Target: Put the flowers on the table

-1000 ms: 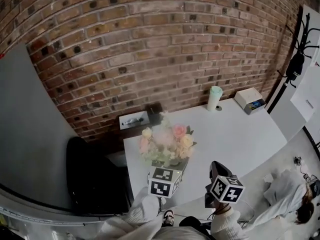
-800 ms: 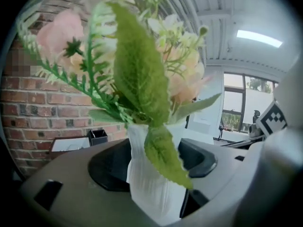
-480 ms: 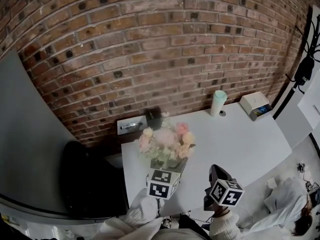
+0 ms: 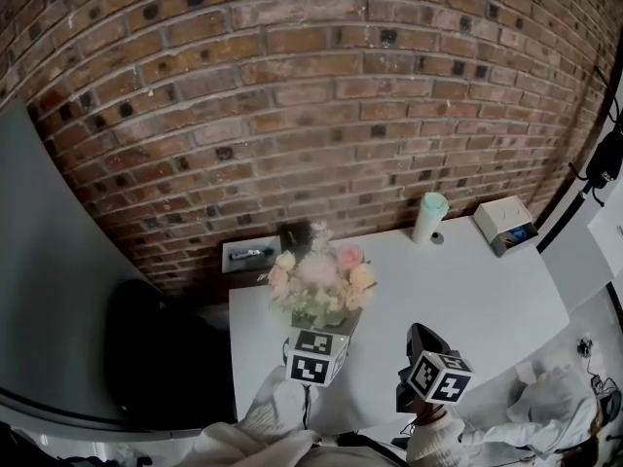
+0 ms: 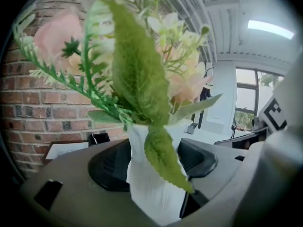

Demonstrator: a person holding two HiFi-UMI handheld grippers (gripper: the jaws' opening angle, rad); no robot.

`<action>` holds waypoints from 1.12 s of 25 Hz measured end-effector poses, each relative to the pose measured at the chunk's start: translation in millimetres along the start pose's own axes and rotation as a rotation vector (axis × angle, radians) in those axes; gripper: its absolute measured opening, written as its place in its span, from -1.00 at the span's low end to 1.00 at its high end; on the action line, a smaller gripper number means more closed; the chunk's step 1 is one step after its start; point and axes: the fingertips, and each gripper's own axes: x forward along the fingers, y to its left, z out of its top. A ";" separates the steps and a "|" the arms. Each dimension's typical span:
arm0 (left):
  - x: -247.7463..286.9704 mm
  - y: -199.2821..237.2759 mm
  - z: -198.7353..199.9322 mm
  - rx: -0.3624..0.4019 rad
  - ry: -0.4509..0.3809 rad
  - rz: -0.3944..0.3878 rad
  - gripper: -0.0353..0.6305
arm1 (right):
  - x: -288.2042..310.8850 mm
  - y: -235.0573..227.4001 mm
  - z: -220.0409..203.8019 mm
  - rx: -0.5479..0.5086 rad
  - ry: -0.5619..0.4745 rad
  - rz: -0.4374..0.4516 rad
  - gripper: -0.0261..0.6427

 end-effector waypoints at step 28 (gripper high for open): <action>161.4 74.7 25.8 0.039 -0.115 0.116 0.05 | 89.6 -79.8 -3.9 0.058 0.102 -0.009 -0.85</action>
